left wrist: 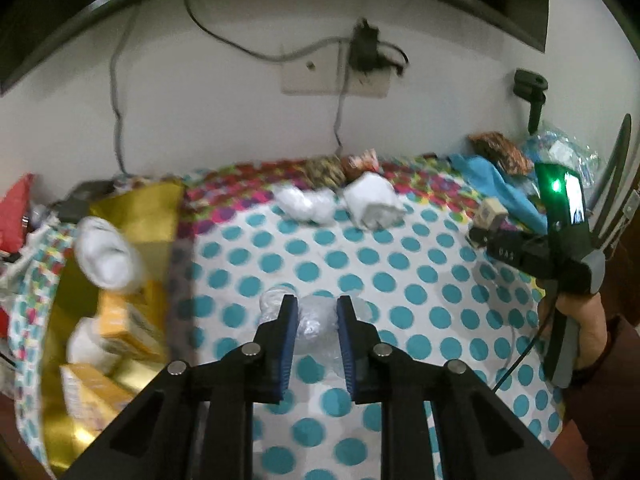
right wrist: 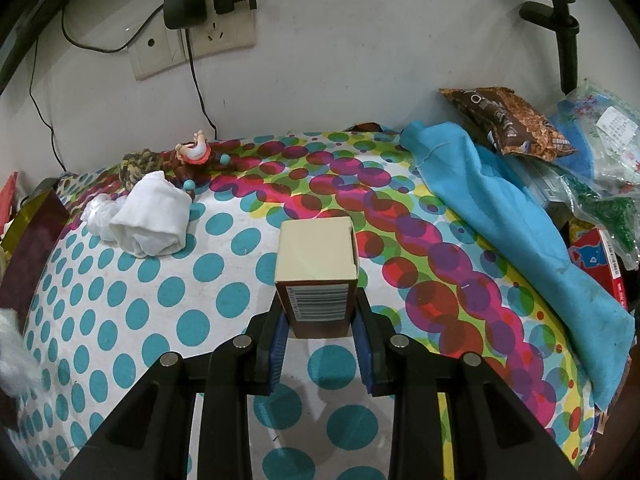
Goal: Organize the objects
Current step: 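Grasp the second clear plastic bag with the left gripper, then carry the second plastic bag into the gold tray with the left gripper and release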
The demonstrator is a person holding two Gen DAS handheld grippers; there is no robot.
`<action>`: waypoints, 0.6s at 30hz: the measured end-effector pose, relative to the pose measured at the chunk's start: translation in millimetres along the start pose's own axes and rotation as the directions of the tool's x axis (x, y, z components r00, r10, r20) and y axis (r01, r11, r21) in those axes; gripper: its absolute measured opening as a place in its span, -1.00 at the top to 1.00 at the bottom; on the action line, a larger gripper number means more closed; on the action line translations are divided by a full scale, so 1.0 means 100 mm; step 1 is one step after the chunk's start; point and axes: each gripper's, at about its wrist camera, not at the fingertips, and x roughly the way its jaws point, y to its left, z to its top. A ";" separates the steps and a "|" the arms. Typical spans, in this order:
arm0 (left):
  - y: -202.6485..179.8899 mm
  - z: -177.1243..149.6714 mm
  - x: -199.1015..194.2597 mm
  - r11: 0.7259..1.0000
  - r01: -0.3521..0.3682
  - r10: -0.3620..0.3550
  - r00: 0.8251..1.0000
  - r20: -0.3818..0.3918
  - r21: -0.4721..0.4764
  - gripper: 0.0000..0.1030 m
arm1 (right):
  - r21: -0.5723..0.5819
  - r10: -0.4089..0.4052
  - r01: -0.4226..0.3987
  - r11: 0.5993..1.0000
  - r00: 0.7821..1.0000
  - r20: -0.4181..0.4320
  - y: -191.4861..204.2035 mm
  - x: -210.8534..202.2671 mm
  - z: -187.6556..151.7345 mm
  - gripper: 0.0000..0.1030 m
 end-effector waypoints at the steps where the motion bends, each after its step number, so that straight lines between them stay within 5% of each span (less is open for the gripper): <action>1: 0.06 0.01 -0.07 1.000 -0.011 0.011 1.000 0.010 -0.011 0.61 | 0.000 -0.001 0.001 1.000 1.000 0.001 -0.02 -0.01 0.00 0.44; 10: 0.86 -0.09 -0.39 0.976 -0.159 0.162 0.987 0.006 -0.149 0.61 | 0.000 -0.008 0.008 1.000 1.000 0.001 0.18 0.05 0.03 0.44; 18: 1.16 -0.28 -0.31 0.957 -0.214 0.209 0.977 -0.045 -0.194 0.61 | -0.001 -0.016 0.016 1.000 1.000 -0.004 0.16 0.05 0.02 0.44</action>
